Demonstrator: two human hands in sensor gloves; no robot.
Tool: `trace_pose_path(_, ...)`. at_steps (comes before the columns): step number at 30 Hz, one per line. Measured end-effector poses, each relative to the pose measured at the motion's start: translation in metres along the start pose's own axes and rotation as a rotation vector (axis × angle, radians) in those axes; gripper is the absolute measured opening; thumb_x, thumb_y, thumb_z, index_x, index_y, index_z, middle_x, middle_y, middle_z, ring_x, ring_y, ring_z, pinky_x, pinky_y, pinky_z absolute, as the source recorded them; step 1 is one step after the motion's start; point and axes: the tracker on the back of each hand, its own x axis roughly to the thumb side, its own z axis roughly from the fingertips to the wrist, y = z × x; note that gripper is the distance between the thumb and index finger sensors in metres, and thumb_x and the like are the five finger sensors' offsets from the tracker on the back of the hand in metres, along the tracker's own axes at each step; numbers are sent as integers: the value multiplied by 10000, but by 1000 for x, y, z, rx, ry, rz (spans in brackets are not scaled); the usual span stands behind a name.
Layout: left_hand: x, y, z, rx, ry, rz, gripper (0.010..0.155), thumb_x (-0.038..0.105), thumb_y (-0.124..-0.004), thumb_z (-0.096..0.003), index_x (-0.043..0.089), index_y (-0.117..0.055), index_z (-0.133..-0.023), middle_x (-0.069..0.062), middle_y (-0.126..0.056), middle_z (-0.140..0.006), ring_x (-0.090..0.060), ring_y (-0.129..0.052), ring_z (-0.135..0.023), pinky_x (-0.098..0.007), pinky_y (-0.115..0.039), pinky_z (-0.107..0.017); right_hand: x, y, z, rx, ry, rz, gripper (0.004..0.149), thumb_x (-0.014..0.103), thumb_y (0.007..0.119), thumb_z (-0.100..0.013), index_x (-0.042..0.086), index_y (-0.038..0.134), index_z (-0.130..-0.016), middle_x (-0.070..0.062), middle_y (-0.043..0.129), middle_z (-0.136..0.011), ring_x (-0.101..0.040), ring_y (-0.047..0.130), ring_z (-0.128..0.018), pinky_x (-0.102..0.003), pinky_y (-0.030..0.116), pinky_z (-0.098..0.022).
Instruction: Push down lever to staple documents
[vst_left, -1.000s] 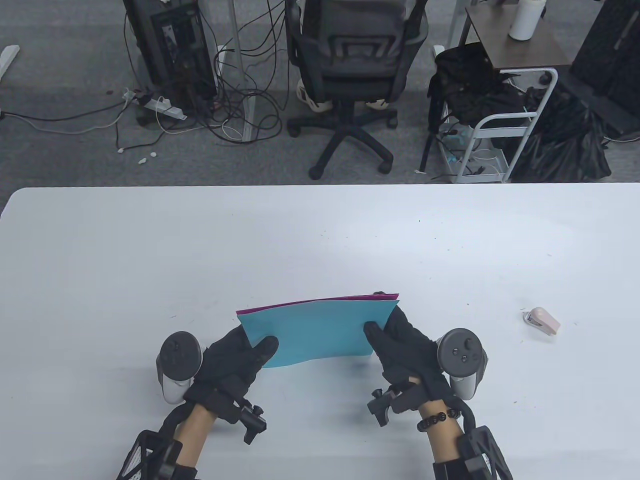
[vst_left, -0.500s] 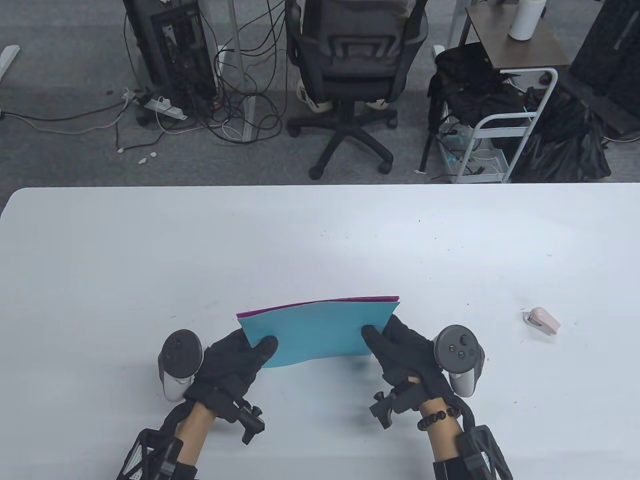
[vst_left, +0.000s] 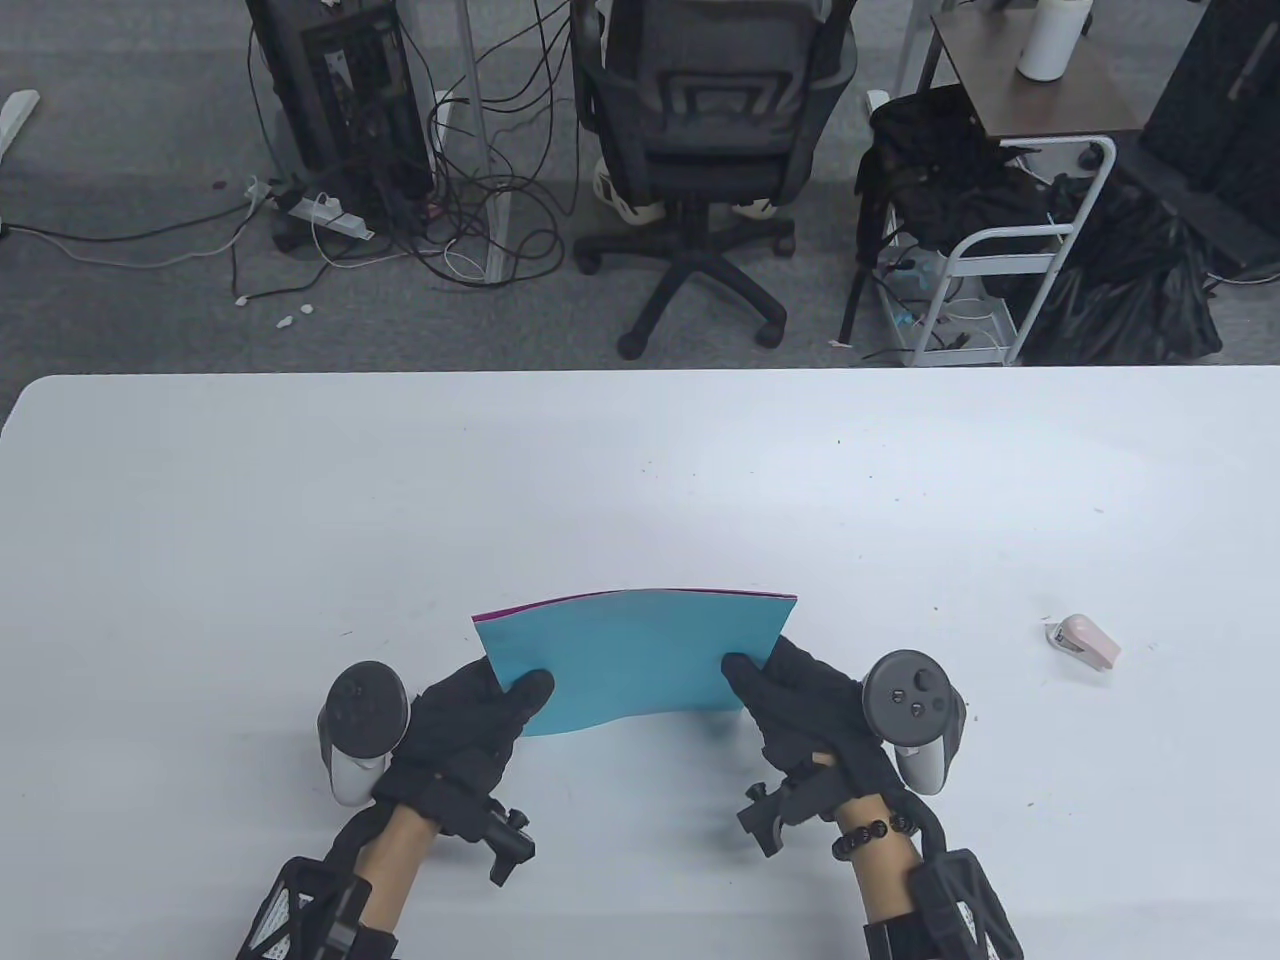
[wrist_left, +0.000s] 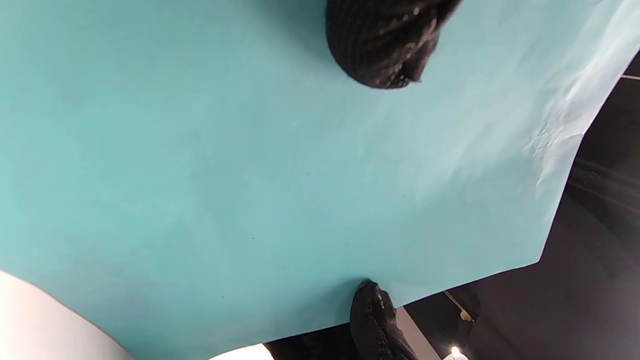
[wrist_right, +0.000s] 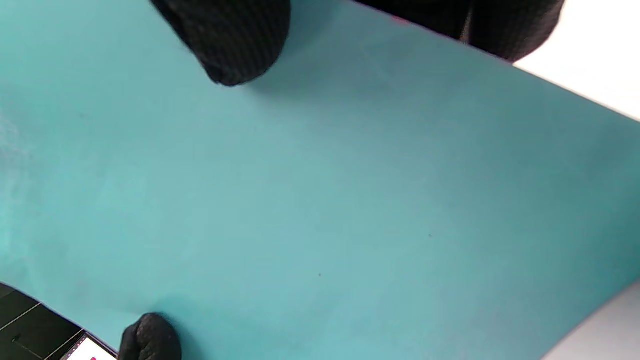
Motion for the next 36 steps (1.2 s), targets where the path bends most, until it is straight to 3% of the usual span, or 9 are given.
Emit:
trace_pose_path(16,16,7,1,69,-43,-73,409,290,-745,-552,223,-796,-952,-47,-942,-948,-337,-962,-867,-638,-795,-621,8,5,0,-13,-37,7,444,304,743,-539,111,737,-939,-207,812,-936,-482,870,-835,-677,681,-629)
trace_pose_path(25,29,36,6,159,-90,-198,405,281,-753,-536,204,-824,-928,-58,-975,-907,-333,-997,-819,-617,-827,-597,16,0,-1,-34,-77,167,614,392,689,-556,25,589,-1038,-288,680,-1015,-546,762,-899,-700,639,-639)
trace_pose_path(30,22,63,19,233,-79,-190,405,281,-752,-537,201,-823,-928,-61,-976,-904,-334,-997,-816,-618,-827,-596,4,-27,-9,-112,-41,356,631,400,678,-555,18,567,-1045,-311,636,-1030,-570,733,-903,-709,627,-636)
trace_pose_path(36,16,82,25,292,-73,-140,404,281,-753,-538,200,-826,-927,-62,-977,-903,-333,-999,-814,-618,-826,-598,-25,-97,-13,-172,117,704,638,406,687,-550,25,565,-1047,-322,601,-1044,-586,703,-911,-714,609,-640)
